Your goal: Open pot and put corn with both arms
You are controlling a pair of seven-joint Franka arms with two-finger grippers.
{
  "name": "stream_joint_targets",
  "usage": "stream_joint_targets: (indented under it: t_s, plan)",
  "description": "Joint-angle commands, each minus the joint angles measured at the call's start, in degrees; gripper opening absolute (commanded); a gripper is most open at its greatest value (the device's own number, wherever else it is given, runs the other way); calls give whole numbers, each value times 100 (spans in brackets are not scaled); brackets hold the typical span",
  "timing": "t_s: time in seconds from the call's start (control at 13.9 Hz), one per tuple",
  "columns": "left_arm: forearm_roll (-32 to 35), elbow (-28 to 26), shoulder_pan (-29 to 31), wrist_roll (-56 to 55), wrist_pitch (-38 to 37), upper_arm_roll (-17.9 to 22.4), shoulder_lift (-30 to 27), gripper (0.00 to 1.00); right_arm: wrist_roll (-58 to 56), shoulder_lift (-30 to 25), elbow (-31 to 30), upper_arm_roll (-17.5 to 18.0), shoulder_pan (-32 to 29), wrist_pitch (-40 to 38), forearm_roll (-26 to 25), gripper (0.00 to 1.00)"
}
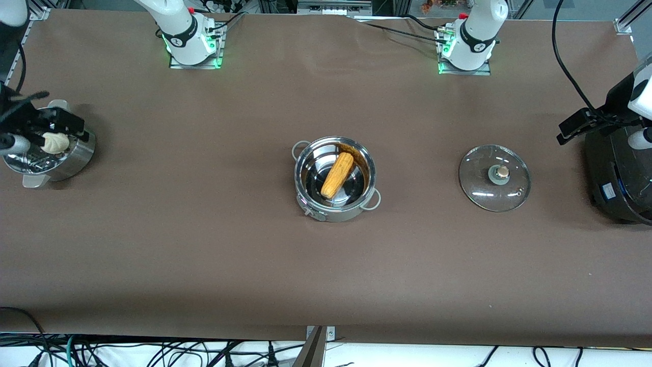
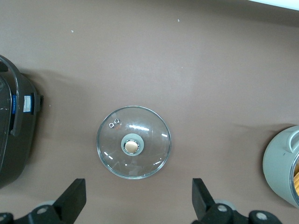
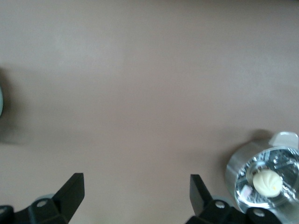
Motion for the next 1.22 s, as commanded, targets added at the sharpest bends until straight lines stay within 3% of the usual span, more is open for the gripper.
stream_joint_targets:
  t_s: [0.0,0.22,1.15]
  plan:
    - [-130,145,-32,-45,-165,46,17,100,49,-477,-621,433,-549,72,-155,100]
    - [-130,145,-32,-36,-165,46,17,100,206,-486,-631,529,-566,100,-498,100]
    - [-130,163,-41,-54,-173,11,8,100,612,-188,-262,582,-470,108,-173,100]
